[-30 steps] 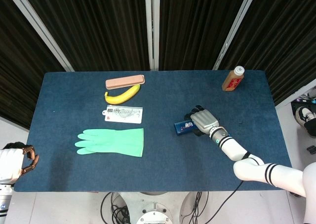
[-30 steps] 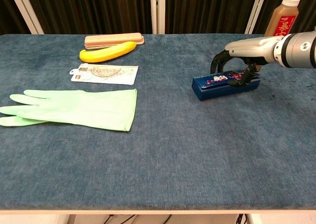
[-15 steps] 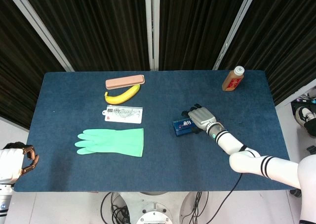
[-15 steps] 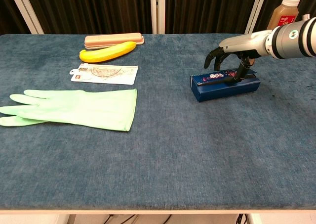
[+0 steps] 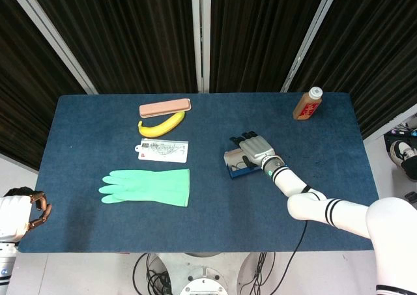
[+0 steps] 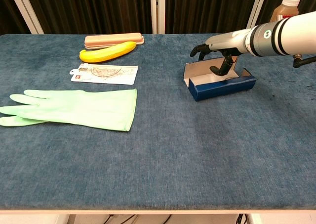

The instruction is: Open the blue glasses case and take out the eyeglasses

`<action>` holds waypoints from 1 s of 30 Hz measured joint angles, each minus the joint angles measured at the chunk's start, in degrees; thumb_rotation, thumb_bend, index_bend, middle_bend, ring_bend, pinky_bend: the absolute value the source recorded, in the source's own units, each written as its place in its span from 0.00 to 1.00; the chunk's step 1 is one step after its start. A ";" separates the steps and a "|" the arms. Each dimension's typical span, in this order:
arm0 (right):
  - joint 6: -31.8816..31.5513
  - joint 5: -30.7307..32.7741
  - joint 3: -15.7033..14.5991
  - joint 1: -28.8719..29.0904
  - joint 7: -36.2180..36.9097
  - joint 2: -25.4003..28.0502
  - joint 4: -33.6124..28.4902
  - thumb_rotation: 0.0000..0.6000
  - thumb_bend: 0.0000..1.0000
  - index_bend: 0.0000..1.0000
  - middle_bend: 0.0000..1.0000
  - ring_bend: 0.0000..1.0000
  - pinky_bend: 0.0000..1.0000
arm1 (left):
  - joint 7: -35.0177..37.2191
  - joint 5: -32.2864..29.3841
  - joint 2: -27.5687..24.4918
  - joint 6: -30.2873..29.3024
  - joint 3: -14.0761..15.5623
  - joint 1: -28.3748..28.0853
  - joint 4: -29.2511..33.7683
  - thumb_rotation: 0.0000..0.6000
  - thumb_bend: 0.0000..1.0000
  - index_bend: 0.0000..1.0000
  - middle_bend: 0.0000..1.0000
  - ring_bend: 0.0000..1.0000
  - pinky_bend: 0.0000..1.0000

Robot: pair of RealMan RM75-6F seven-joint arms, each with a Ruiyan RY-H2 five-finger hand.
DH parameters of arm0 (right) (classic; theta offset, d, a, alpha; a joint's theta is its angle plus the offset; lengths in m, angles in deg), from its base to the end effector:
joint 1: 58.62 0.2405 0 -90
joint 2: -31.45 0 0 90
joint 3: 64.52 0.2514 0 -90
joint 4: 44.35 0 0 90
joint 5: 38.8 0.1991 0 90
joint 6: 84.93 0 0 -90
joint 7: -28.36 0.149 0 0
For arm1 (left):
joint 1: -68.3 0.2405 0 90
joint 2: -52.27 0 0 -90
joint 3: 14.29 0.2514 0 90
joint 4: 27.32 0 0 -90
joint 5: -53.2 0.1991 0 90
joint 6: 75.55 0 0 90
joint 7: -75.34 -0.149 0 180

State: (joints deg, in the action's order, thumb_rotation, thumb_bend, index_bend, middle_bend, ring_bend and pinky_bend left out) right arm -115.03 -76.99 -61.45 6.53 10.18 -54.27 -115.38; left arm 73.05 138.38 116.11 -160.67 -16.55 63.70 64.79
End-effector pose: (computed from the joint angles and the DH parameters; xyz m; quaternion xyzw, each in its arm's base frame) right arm -0.1263 -0.4197 -0.0160 0.7970 -0.4191 0.2118 0.3798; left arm -0.3071 0.1814 0.1684 -0.5998 -0.3800 -0.3687 0.5999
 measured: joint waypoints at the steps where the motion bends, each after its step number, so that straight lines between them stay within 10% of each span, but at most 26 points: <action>1: -0.11 0.16 0.06 0.15 -0.03 -0.36 0.55 1.00 0.55 0.00 0.12 0.00 0.00 | 0.00 0.00 0.01 0.01 0.00 0.00 -0.01 1.00 0.37 0.66 0.66 0.43 0.41; 11: -5.94 -0.91 2.06 1.06 -0.63 -5.09 6.96 1.00 0.48 0.00 0.07 0.00 0.00 | 0.28 -0.04 0.00 -0.03 -0.01 0.03 0.03 1.00 0.37 0.66 0.66 0.43 0.41; 19: -12.30 -10.44 1.89 -4.25 2.35 1.76 -7.92 1.00 0.42 0.00 0.17 0.00 0.00 | 0.69 0.19 -0.17 0.02 0.10 0.01 -0.02 1.00 0.37 0.66 0.66 0.43 0.41; 30: -18.94 -11.42 -2.35 -16.16 5.79 11.96 -17.66 1.00 0.62 0.00 0.23 0.00 0.00 | 0.03 0.23 -0.05 -0.06 0.11 0.00 0.03 1.00 0.37 0.66 0.66 0.43 0.41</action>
State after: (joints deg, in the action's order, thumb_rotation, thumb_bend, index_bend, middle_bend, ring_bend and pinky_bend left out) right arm -133.97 -88.40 -63.80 -9.63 15.97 -42.31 -133.05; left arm 73.08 138.61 116.07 -160.73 -16.45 63.70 64.82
